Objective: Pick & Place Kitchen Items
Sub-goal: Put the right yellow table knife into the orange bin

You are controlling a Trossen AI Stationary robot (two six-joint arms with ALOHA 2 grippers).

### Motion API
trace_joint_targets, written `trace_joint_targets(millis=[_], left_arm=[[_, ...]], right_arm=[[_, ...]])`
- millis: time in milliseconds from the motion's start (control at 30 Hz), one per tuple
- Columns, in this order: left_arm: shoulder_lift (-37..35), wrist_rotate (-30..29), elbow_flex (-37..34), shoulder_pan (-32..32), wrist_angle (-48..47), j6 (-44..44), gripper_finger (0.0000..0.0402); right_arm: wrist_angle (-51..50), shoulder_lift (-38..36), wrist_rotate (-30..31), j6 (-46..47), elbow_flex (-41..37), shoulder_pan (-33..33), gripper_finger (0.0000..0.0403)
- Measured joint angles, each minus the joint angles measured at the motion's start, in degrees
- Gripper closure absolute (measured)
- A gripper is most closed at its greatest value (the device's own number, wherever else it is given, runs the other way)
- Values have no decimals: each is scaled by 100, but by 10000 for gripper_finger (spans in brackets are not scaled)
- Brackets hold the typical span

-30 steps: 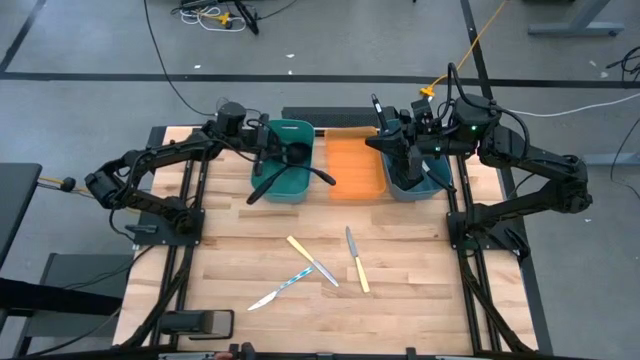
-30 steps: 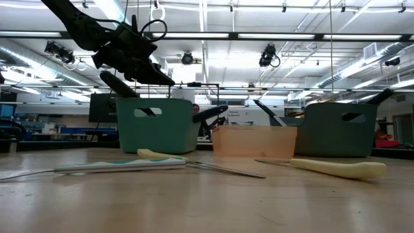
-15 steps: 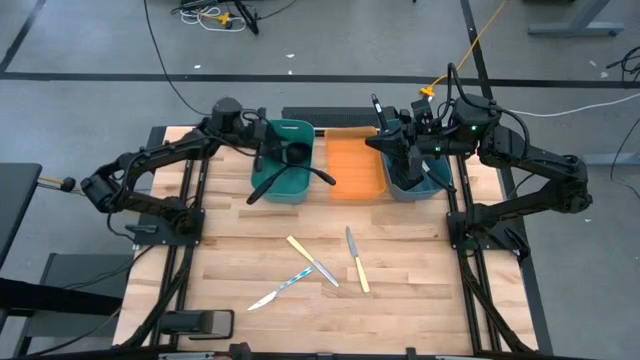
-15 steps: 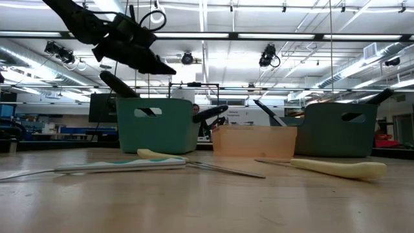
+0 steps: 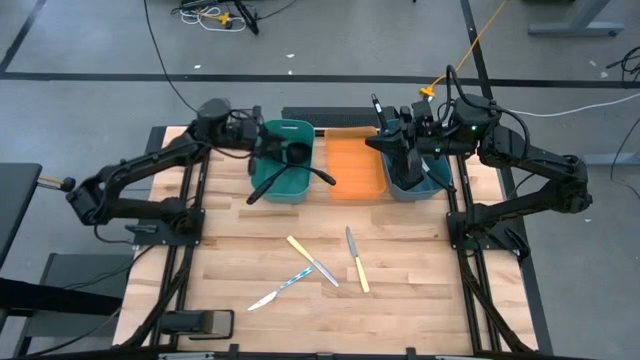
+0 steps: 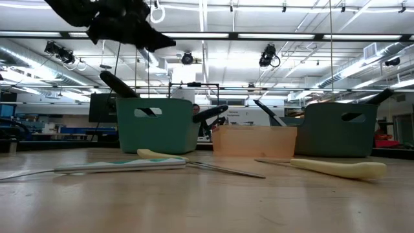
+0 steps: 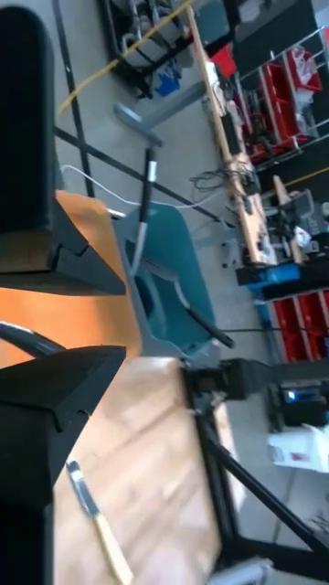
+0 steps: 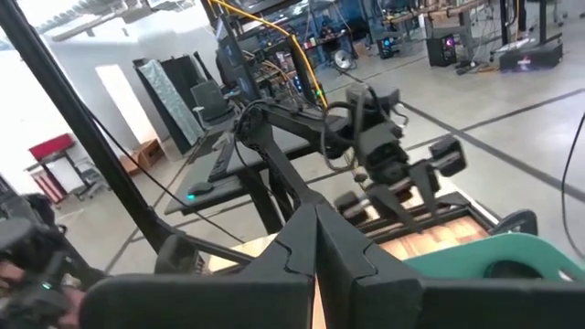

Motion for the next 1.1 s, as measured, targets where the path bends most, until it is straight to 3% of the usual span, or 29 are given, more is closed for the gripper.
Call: trace_joint_targets(millis=[500,700,833,967,1100], left_arm=[[-782,-84,2,-791,-1,-984,297],[-853,-419,2,-1334,210,-1259,297],[-856,-904,3,-1590,356,-1652,300],[-976,-1399,3,-1693,471,-2043,323],[-1085,-1422,4,-1768,455,-2198,355]], right_arm=[[-13,0,0,-811,0,0,399],[-64,0,44,-1036,0,52,399],[-352,0,513,-1280,0,187,399],[-828,0,1357,-1232,0,406,399],[-887,1,1966,-1402,-2,779,399]])
